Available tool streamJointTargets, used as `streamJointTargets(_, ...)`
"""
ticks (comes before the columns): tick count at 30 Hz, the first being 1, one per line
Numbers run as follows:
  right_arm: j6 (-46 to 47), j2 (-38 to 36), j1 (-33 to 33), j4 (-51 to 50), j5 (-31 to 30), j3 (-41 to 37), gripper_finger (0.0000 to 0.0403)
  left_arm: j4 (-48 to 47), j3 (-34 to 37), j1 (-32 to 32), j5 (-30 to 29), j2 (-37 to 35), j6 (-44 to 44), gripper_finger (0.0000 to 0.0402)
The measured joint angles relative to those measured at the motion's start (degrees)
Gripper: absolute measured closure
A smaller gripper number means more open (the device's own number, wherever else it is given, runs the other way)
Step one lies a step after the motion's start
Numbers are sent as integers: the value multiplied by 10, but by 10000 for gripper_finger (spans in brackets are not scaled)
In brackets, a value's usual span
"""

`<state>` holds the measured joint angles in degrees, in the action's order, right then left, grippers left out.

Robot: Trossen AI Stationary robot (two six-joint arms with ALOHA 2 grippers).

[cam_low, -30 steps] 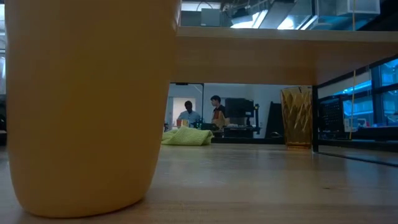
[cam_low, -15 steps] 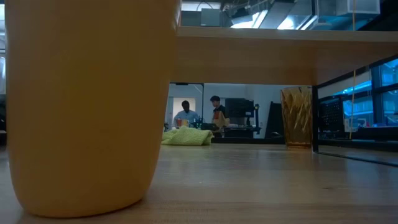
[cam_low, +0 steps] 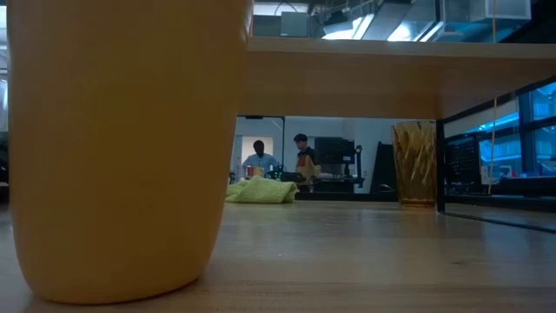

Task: Stack small to large cups/mugs on shelf
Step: Put the blue mug on the shelf

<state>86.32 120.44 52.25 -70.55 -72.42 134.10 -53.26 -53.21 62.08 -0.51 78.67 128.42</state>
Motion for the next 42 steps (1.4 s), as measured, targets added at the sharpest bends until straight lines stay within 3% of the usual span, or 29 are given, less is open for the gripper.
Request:
streamJointTargets(6,0,0,0,-3,0,0,203,16,6,0,6,0,-2,283)
streamJointTargets(14,1,0,-3,-6,0,0,203,19,6,2,1,0,-15,379)
streamJointTargets(25,3,0,-4,-6,19,0,203,-1,-8,-3,-20,1,-70,383)
streamJointTargets(30,18,0,-4,-19,76,-6,203,-65,-103,-32,-50,1,-142,383)
streamJointTargets(35,30,0,4,-29,78,-53,203,-177,-225,-84,-79,1,-249,383)
streamJointTargets(42,269,0,45,-65,57,-150,203,-230,-381,-174,-75,35,-459,383)
